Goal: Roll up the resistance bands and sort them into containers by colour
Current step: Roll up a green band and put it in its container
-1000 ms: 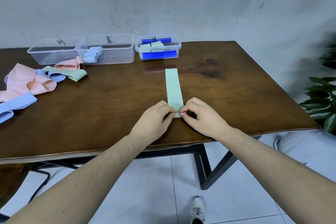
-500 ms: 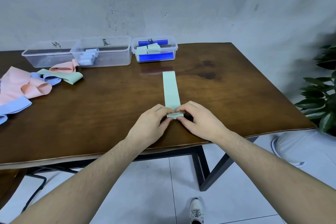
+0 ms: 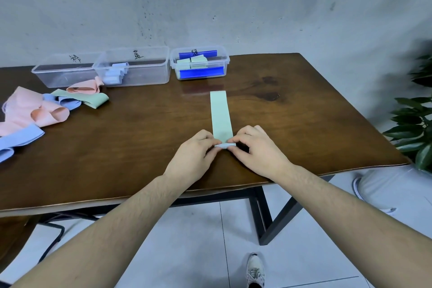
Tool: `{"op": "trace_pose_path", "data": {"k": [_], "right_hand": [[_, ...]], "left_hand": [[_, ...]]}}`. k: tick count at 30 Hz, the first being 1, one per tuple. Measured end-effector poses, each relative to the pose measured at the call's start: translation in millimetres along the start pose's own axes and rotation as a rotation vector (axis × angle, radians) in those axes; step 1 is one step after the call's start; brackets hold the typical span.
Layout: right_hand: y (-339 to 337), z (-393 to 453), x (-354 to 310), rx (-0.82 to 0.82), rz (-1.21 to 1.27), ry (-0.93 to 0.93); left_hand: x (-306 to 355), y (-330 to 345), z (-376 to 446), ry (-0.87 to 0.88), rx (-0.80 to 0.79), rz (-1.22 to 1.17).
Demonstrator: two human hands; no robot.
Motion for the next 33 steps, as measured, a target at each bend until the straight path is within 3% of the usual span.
{"op": "trace_pose_path", "data": {"k": [9, 17, 33], "right_hand": [[-2.8, 1.6, 1.1, 0.037, -0.042, -0.058], [-4.0, 9.6, 3.0, 0.002, -0.051, -0.042], [-6.3, 20.7, 5.6, 0.004, -0.059, -0.076]], "left_hand": [[-5.9, -7.0, 14.2, -0.041, -0.111, 0.084], [-5.0, -6.7, 11.9, 0.019, 0.036, 0.004], [-14.2, -8.6, 23.3, 0.108, -0.050, 0.036]]}}
Point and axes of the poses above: each hand's wrist, its own z-axis towards the middle knuckle, its own y-axis out of the palm, x = y × z, the point moved 1 cm from there along z, towards the middle knuckle, and after that the axes turned 10 degrees about -x, right-handed, at the moved point
